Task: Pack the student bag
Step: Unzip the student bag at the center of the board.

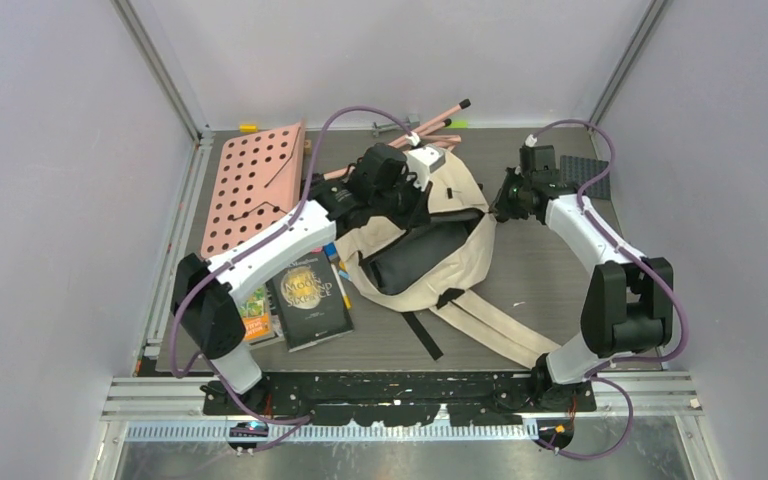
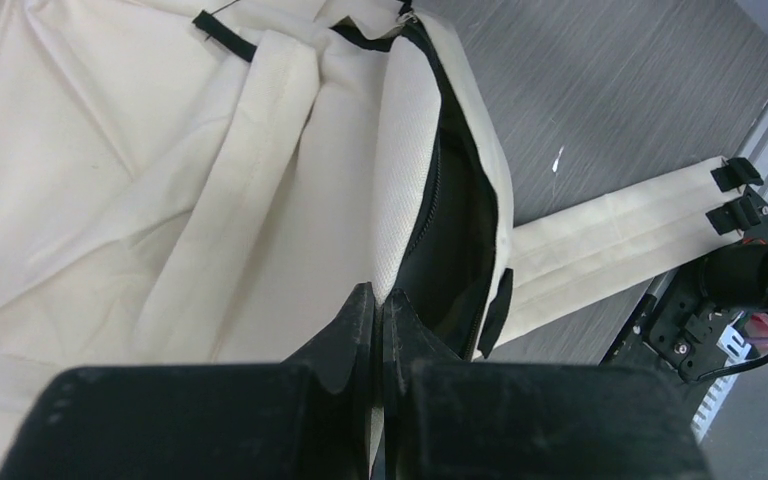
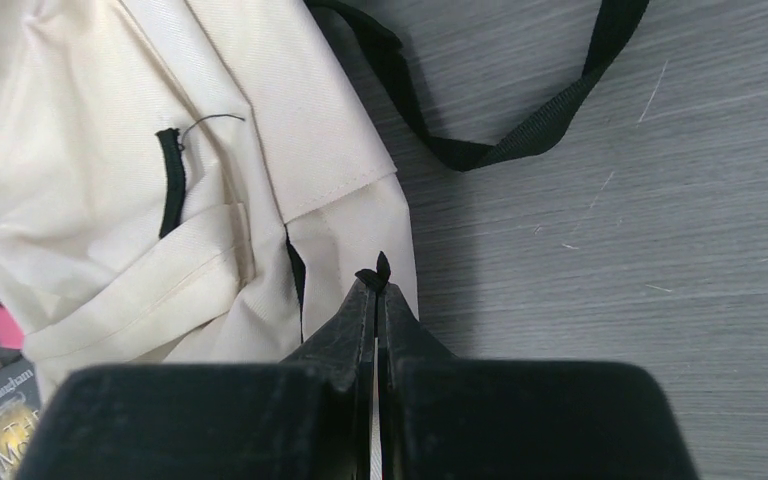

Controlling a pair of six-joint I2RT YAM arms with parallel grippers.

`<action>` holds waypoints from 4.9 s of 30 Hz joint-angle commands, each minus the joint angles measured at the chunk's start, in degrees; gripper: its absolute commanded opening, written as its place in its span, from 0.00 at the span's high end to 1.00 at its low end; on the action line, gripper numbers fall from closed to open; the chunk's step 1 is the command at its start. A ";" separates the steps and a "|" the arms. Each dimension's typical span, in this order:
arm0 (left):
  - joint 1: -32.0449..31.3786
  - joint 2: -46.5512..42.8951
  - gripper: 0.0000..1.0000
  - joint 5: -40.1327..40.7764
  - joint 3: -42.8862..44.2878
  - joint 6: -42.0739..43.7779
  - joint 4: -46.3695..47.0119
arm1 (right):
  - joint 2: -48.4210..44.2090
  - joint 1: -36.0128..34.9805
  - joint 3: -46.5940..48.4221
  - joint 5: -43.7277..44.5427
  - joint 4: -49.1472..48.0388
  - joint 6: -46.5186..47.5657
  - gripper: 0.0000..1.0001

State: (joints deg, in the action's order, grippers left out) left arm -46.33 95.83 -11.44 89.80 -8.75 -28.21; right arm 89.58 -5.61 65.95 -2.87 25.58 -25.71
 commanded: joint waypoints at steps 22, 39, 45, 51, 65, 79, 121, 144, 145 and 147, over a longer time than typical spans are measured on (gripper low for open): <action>9.36 12.09 0.81 -16.94 -3.43 -7.83 7.39 | -6.56 2.05 -9.31 -9.19 -6.54 0.58 1.00; 6.01 23.51 0.39 -20.11 9.17 -8.24 7.55 | -4.77 1.96 -9.41 -9.33 -6.59 0.87 1.00; 5.22 27.09 0.43 -20.03 14.31 -8.30 7.08 | -5.42 1.91 -9.70 -9.01 -6.34 0.94 0.99; 4.48 24.80 0.97 -19.42 13.86 -7.60 5.36 | -5.95 1.87 -9.38 -7.41 -5.76 0.84 1.00; 1.78 7.02 1.00 -17.90 5.51 -4.80 -0.08 | -2.94 1.91 -2.77 -4.36 -5.03 -0.17 1.00; 1.61 4.41 1.00 -22.88 14.35 -2.29 -10.33 | 6.74 1.91 4.54 0.78 -6.12 -2.80 1.00; 16.89 20.10 0.29 -14.97 14.73 -9.28 -0.76 | -12.86 -0.15 -8.82 -5.09 5.23 3.06 0.23; 2.91 2.21 0.24 -7.74 -11.58 2.33 -5.48 | -13.19 -1.60 -9.14 -5.07 2.92 0.95 0.22; 2.91 2.96 0.24 -7.87 -10.94 2.94 -6.30 | -13.49 -1.60 -9.24 -5.06 3.03 0.94 0.22; 2.91 4.52 0.24 -9.19 -9.58 3.29 -7.35 | -13.95 -1.60 -9.63 -4.86 3.14 1.00 0.22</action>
State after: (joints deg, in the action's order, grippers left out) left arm -43.33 97.91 -22.00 77.93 -9.02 -32.73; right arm 77.60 -7.03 56.45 -7.79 30.41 -24.16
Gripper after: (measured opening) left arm 0.759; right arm 0.778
